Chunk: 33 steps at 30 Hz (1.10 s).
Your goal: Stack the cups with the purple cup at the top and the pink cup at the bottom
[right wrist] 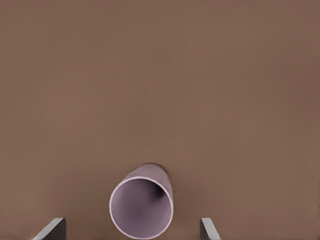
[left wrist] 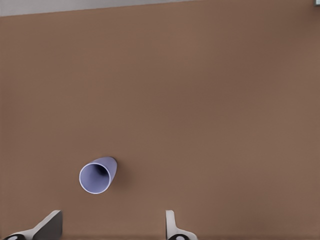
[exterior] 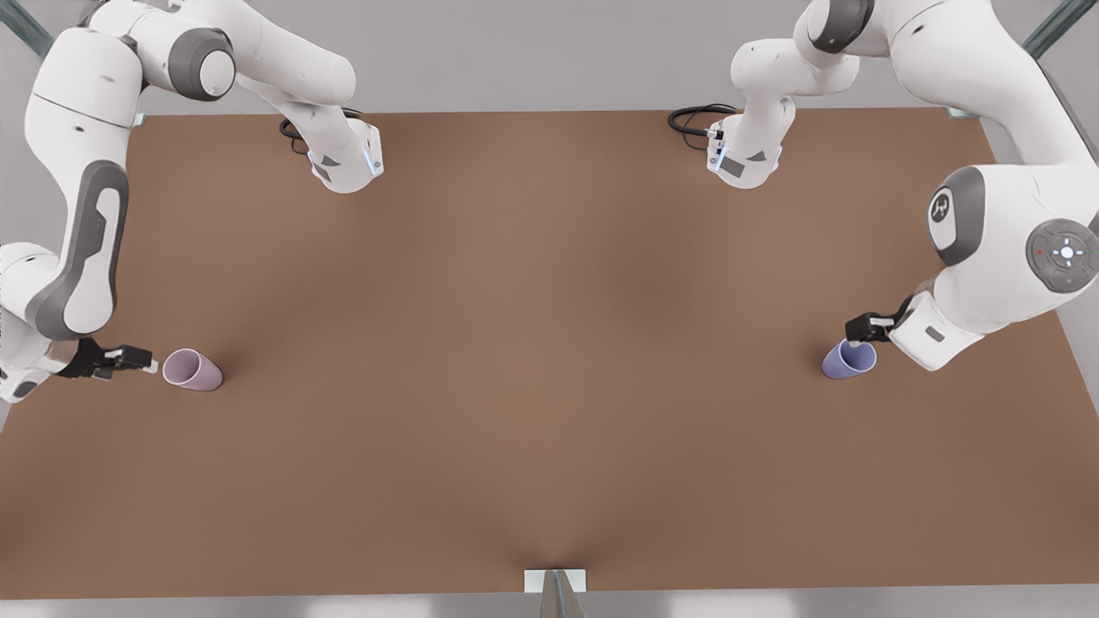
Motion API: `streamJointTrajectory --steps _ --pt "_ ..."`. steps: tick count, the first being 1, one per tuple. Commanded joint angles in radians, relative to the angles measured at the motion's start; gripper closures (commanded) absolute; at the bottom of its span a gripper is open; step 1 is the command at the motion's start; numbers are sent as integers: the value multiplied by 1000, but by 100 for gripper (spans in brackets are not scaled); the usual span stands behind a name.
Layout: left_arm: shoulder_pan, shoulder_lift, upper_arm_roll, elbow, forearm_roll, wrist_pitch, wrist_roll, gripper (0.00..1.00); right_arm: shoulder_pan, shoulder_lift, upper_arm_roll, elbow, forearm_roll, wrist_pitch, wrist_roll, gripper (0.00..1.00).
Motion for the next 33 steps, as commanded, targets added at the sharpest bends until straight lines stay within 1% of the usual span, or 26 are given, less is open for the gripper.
streamJointTrajectory --steps 1,4,9,16,18,20,23,24,25,27,28,33 --pt "0 1 0 0 1 0 -3 0 0 19 -10 0 1 68 -388 0" --pt "0 7 0 0 3 0 -3 0 0 68 -19 -3 3 97 -442 0" --pt "2 8 0 0 4 0 -5 0 3 105 -42 -23 -3 127 -476 0" --pt "3 16 0 0 6 0 -6 0 2 99 -47 -80 -3 130 -508 0" --pt "3 18 0 0 6 0 -6 0 -1 108 -47 -90 -2 170 -548 0" --pt "5 16 0 0 6 0 -6 0 -1 115 -47 -93 -3 175 -553 6" --pt "6 18 0 0 6 0 -6 0 0 114 -47 -121 -2 176 -553 8" --pt "6 18 0 0 6 0 -6 0 0 115 -47 -121 -2 178 -553 9" --pt "8 19 0 0 6 0 -6 0 0 117 -45 -121 -2 183 -550 13" --pt "8 24 0 2 6 0 -6 0 0 129 -45 -119 -2 203 -547 14" --pt "8 24 0 0 6 0 -5 0 0 129 -45 -121 -2 203 -547 20" --pt "9 24 0 0 6 0 -6 0 2 138 -43 -159 10 221 -536 22"
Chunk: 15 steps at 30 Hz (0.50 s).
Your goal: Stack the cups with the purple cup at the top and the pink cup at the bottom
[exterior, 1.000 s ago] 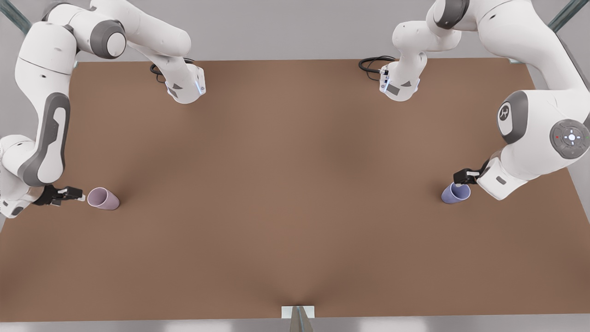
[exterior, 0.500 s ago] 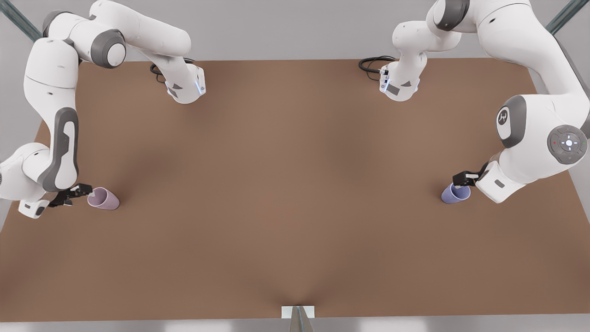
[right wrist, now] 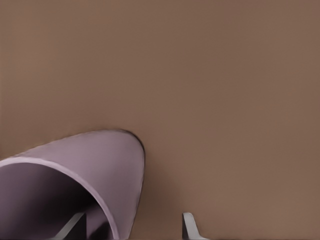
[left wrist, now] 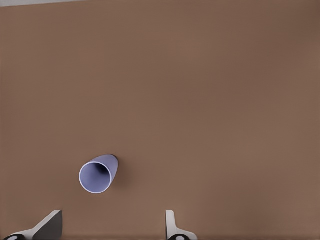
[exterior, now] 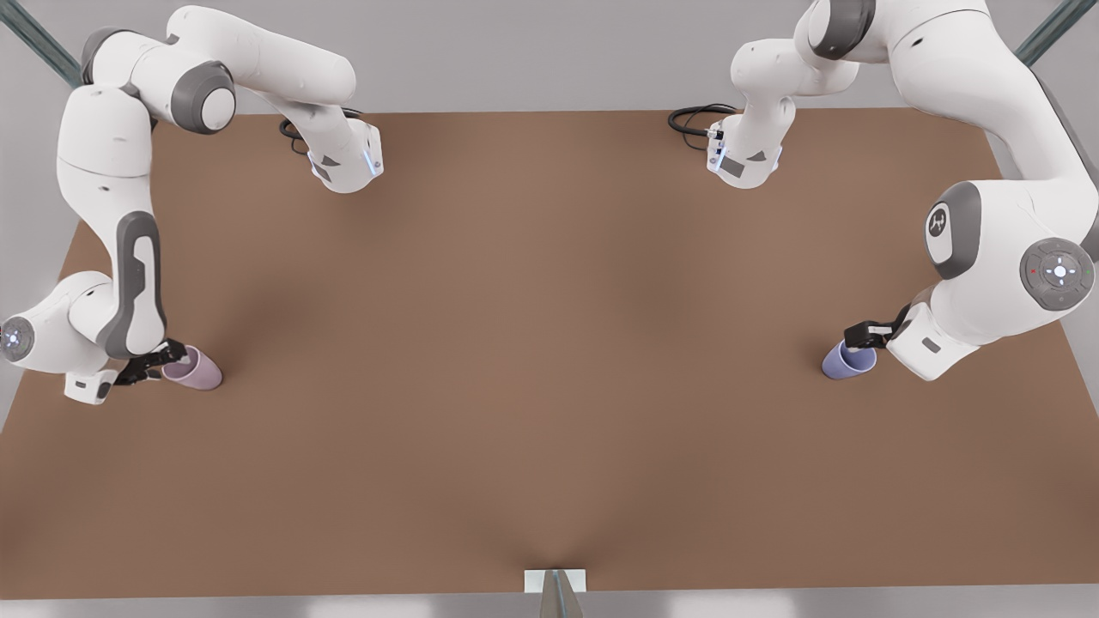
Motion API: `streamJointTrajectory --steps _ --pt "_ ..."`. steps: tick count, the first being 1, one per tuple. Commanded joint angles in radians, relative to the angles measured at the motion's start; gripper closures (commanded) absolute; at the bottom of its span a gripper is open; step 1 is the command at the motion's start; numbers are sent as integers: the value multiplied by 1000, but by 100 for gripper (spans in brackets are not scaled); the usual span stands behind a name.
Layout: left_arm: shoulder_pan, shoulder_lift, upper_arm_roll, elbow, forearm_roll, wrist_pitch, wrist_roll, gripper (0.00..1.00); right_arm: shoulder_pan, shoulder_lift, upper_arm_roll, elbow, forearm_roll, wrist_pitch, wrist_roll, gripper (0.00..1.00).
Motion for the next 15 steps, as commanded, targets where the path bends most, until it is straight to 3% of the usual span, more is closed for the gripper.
streamJointTrajectory --steps 1,4,5,9,10,15 --pt "1 0 0 0 1 0 0 0 -1 -1 0 -10 6 20 -93 22" --pt "1 0 0 2 1 0 0 0 1 -1 0 -8 6 18 -93 38" --pt "1 0 0 2 1 0 0 0 1 -1 0 -7 6 18 -95 49" --pt "1 -2 0 2 1 -7 0 0 4 -1 2 -8 6 18 -93 75" --pt "1 -2 0 2 1 -7 0 0 5 -1 2 -8 6 18 -93 79" --pt "1 -2 1 2 1 -8 0 0 9 -1 5 -8 4 20 -92 79"
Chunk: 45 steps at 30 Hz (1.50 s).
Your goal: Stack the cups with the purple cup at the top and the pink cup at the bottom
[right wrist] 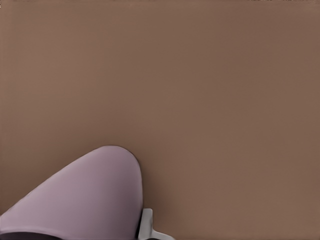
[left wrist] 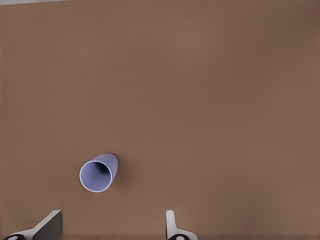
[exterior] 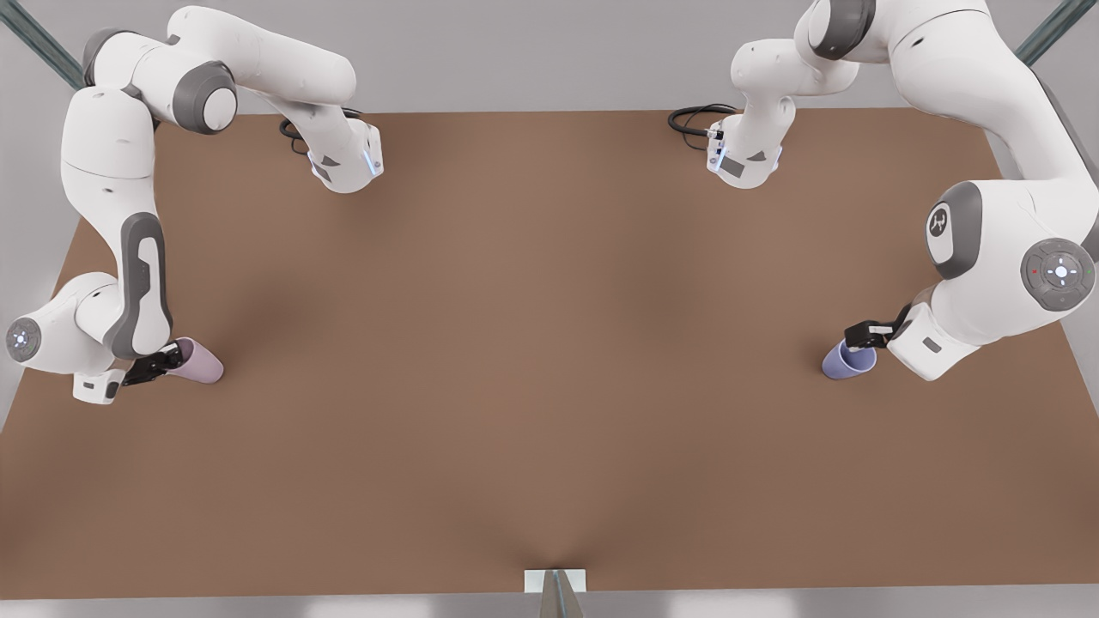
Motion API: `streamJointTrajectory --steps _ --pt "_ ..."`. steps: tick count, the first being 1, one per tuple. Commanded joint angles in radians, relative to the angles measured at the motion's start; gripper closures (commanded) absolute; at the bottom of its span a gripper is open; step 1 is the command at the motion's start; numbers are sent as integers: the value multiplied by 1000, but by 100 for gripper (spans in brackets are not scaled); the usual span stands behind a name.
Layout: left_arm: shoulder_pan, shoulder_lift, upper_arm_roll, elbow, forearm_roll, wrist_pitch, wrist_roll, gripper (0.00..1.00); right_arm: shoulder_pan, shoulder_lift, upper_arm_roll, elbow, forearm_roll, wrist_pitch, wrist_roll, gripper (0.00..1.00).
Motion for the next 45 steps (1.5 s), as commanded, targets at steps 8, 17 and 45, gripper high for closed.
streamJointTrajectory --steps 8,17,45 --pt "0 -1 8 1 1 -2 1 0 186 -255 93 -110 -63 -122 432 79" --pt "0 0 8 -1 1 -1 1 0 571 -197 388 75 -83 -196 1590 79" --pt "175 111 138 -403 -73 479 90 0 939 356 380 729 -160 -279 2270 12"
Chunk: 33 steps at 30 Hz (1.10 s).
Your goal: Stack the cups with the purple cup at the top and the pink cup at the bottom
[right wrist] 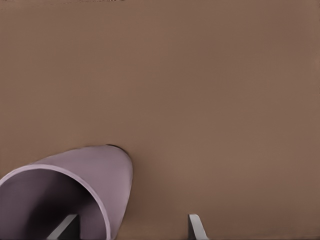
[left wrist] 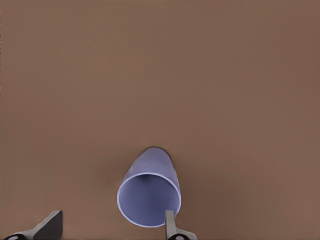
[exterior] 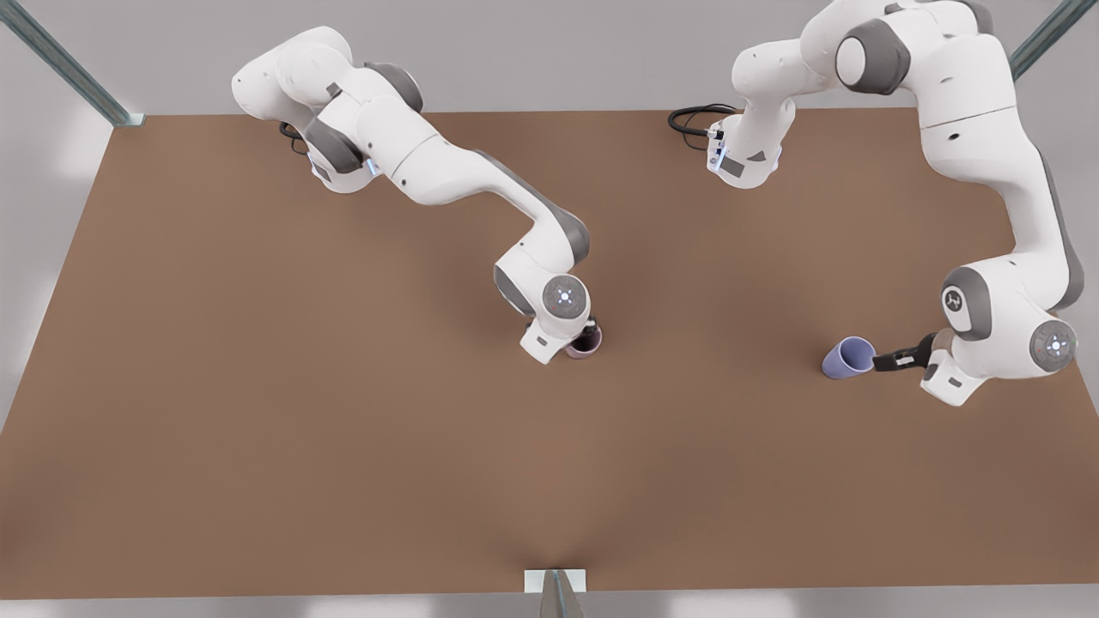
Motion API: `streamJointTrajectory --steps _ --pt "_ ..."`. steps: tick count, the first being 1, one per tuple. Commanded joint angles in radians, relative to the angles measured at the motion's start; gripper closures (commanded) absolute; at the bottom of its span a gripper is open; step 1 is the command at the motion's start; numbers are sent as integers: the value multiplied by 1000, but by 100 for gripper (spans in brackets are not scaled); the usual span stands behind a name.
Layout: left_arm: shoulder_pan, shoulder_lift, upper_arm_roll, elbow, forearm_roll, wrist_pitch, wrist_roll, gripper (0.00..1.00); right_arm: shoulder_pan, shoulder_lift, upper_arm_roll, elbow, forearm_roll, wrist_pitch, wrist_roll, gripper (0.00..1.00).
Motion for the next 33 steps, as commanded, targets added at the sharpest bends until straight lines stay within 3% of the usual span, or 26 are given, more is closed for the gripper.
streamJointTrajectory --steps 1,9,15,18,20,23,26,29,33 --pt "1 -3 9 -46 -6 157 60 0 0 -1 0 -1 -1 20 407 12" --pt "1 -6 57 -233 -8 357 104 0 8 -10 5 -16 -35 4 406 11" --pt "1 0 62 -246 -37 358 107 0 0 -41 3 -7 -32 -28 398 10" --pt "1 6 62 -246 -89 358 107 13 -20 -108 -3 -19 -20 -42 384 8" --pt "1 16 62 -246 -89 358 107 23 -75 -252 -5 -139 -23 -89 283 6" --pt "1 25 60 -247 -108 354 107 41 -337 -636 -6 -473 -26 -57 -218 0" --pt "1 25 60 -257 -109 352 107 63 -593 -751 -3 -486 -63 -261 -647 0" --pt "1 25 60 -257 -109 352 107 67 -813 -800 -5 -443 -66 -319 -854 0" --pt "-1 13 52 -257 -109 344 104 69 -782 -795 -86 -385 -110 -327 -857 0"
